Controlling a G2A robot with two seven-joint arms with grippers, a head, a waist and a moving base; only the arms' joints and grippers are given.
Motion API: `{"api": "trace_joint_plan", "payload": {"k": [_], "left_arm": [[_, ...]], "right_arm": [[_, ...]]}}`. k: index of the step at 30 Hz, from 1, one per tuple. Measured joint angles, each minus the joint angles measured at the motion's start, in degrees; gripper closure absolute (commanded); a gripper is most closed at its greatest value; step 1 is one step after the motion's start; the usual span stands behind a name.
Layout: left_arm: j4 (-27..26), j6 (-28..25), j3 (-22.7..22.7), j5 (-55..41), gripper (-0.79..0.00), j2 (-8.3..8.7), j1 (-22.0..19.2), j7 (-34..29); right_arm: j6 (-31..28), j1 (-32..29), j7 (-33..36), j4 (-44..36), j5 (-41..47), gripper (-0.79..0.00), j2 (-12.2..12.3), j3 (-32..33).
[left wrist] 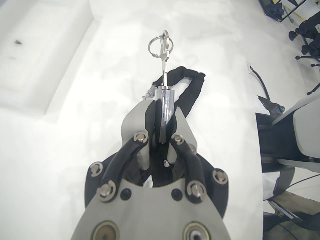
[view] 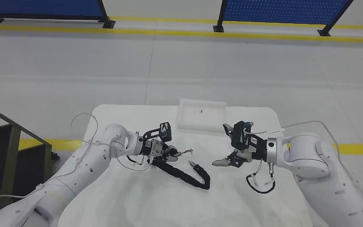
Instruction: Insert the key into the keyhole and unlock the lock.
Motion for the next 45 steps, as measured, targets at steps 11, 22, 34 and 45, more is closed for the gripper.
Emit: {"api": "trace_joint_plan", "payload": {"k": [11,22,34,45], "left_arm": [[5.5,0.0,1.2,2.3,-0.785,-3.44,-4.6,9.3],[4.9,0.0,3.2,11.9,-0.785,-1.77,-15.4,29.9],[11.3,0.0,11.5,4.9,-0.785,-2.58,-28.3,40.2],[12.9,0.0,11.8,-15.7,-0.785,-2.16,-35.3,17.2]], "right_arm": [[-6.6,9.6,-3.7,10.2,-0.5,-0.785,-1.0,-7.6],[-12.2,25.5,-8.5,27.3,-0.6,-0.785,-2.8,-14.2],[-13.8,42.9,-4.1,38.3,7.7,-0.785,-4.2,-22.0],[-13.8,52.1,-2.1,45.5,15.0,-0.785,-4.8,-26.0]]}}
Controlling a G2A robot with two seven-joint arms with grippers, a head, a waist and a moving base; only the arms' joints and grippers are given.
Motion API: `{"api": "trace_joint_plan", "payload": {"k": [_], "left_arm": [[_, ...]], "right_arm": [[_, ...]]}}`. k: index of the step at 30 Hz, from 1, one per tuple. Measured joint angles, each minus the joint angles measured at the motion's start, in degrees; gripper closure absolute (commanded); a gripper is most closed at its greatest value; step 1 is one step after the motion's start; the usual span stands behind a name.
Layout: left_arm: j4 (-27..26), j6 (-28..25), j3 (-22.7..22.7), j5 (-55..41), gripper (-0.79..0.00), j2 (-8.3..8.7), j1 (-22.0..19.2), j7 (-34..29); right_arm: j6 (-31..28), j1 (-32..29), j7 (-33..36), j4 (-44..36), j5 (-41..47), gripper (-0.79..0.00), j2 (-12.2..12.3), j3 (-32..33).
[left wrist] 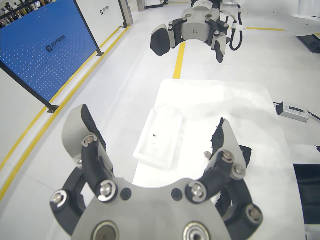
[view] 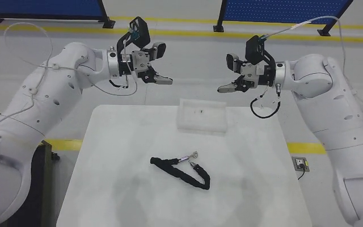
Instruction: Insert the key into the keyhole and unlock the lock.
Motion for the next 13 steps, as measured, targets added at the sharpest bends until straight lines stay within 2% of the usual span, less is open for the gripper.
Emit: {"api": "trace_joint_plan", "payload": {"k": [4,13], "left_arm": [[-0.2,0.0,0.0,-5.3,-0.784,0.32,-0.8,-6.2],[-0.2,0.0,0.0,-5.3,-0.784,0.32,-0.8,-6.1]], "right_arm": [[0.0,1.1,0.3,0.9,1.0,-0.784,0.0,-0.5],[0.0,1.0,0.3,0.9,1.0,-0.784,0.0,-0.4]]}}
